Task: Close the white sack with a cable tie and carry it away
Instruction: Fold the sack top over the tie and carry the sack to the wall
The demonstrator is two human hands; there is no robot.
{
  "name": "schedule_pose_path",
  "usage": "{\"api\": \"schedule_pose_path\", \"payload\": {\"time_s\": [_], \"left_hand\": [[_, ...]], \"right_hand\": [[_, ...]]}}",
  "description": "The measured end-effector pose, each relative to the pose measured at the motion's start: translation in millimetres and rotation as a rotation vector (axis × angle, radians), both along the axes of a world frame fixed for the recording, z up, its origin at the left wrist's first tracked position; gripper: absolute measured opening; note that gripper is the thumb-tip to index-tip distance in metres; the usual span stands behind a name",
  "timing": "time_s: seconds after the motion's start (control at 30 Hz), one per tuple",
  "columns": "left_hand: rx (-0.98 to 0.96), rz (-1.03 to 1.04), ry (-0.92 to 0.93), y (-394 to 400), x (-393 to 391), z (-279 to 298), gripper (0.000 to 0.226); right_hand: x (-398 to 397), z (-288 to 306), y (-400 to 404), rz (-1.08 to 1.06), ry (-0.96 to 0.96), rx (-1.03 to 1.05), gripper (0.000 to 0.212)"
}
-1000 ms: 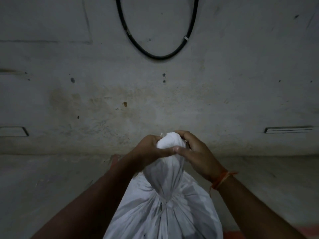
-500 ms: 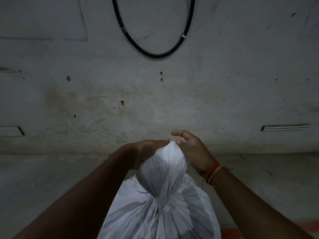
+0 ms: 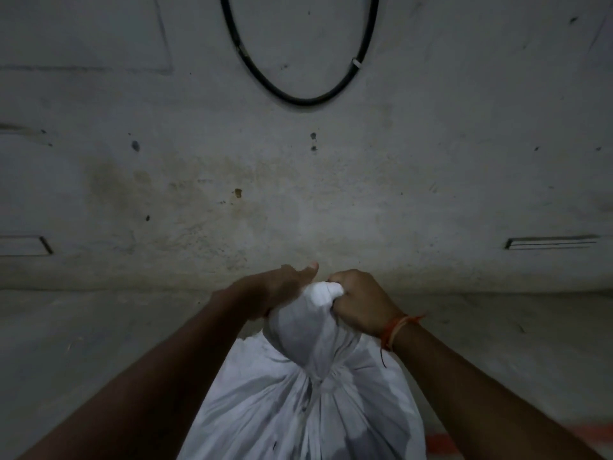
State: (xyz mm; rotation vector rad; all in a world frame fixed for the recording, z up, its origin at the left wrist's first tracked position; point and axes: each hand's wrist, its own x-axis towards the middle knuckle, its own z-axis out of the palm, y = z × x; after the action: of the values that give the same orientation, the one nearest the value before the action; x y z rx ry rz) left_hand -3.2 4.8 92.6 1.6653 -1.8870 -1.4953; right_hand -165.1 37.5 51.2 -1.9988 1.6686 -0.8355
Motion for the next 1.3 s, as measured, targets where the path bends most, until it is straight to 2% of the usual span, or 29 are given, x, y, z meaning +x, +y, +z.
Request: {"api": "schedule_pose_path", "payload": {"time_s": [0.1, 0.17, 0.27, 0.33, 0.37, 0.47, 0.5, 0.53, 0.57, 0.6, 0.67, 0.73, 0.83, 0.9, 1.03, 1.1, 1.13, 1.23, 1.27, 1.3], "left_hand": [[-0.292, 0.035, -0.181, -0.3, 13.1, -11.9, 0.070], [-0.467, 0.023, -0.258, 13.0, 24.2, -21.5, 0.070], [-0.633, -0.044, -0.160, 41.4, 38.3, -37.3, 0.072], [-0.707, -0.132, -0.091, 53.5, 36.4, -41.5, 0.058], [-0.703, -0.134, -0.030, 55.2, 32.9, -45.2, 0.049], [-0.608, -0.011, 0.179, 48.8, 25.4, -56.9, 0.035], [-0.557, 0.015, 0.217, 45.5, 24.1, -59.4, 0.031], [-0.507, 0.021, 0.243, 41.3, 23.4, -62.7, 0.027], [-0.468, 0.018, 0.267, 39.1, 22.1, -62.8, 0.022], [-0.434, 0.031, 0.296, 35.7, 20.3, -63.7, 0.020], [-0.362, 0.117, 0.341, 31.0, 16.1, -63.2, 0.025], [-0.292, 0.214, 0.345, 24.3, 14.0, -68.4, 0.033], [-0.203, 0.289, 0.379, 19.4, 13.4, -76.6, 0.038], [-0.166, 0.315, 0.407, 17.4, 11.8, -80.7, 0.032], [-0.011, 0.348, 0.432, 15.3, 9.0, -81.7, 0.025], [0.100, 0.360, 0.391, 11.1, 11.4, -83.6, 0.034], [0.148, 0.365, 0.359, 10.3, 12.7, -83.2, 0.040], [0.239, 0.380, 0.299, 5.2, 15.1, -83.6, 0.043], [0.271, 0.385, 0.295, 5.0, 15.2, -81.5, 0.042], [0.297, 0.383, 0.302, 4.5, 16.9, -79.8, 0.039]], "right_hand": [[3.0, 1.9, -4.5, -0.105, -0.101, 0.111, 0.015], [2.4, 5.4, -3.6, -0.157, -0.163, 0.203, 0.019], [0.3, 4.4, -6.3, -0.174, -0.203, 0.339, 0.014], [1.8, 6.5, -6.4, -0.134, -0.252, 0.445, 0.005], [2.5, 8.6, -6.2, -0.102, -0.244, 0.483, 0.003], [-0.8, 12.2, -10.7, -0.082, -0.141, 0.536, 0.034], [-3.9, 12.0, -11.6, -0.100, -0.145, 0.553, 0.038], [-7.3, 9.0, -12.2, -0.102, -0.192, 0.572, 0.031], [-9.3, 6.1, -10.2, -0.082, -0.264, 0.596, 0.015], [-12.9, 0.6, -9.7, -0.076, -0.380, 0.611, 0.017], [-21.6, -12.2, -9.0, -0.088, -0.631, 0.593, 0.046], [-27.8, -23.7, -6.6, -0.091, -0.744, 0.515, 0.056], [-36.1, -40.9, 3.8, -0.130, -0.846, 0.414, 0.037], [-35.3, -53.8, 11.0, -0.144, -0.919, 0.401, 0.024], [-27.1, -68.9, 17.1, -0.227, -1.179, 0.468, 0.028], [-25.9, -71.3, 15.9, -0.276, -1.099, 0.458, 0.026], [-24.9, -70.6, 16.5, -0.293, -0.967, 0.406, 0.023], [-24.6, -64.2, 19.3, -0.303, -0.267, 0.058, 0.022], [-23.7, -60.6, 22.3, -0.263, -0.090, -0.057, 0.032], [-22.8, -58.2, 24.6, -0.186, -0.002, -0.105, 0.045]]}}
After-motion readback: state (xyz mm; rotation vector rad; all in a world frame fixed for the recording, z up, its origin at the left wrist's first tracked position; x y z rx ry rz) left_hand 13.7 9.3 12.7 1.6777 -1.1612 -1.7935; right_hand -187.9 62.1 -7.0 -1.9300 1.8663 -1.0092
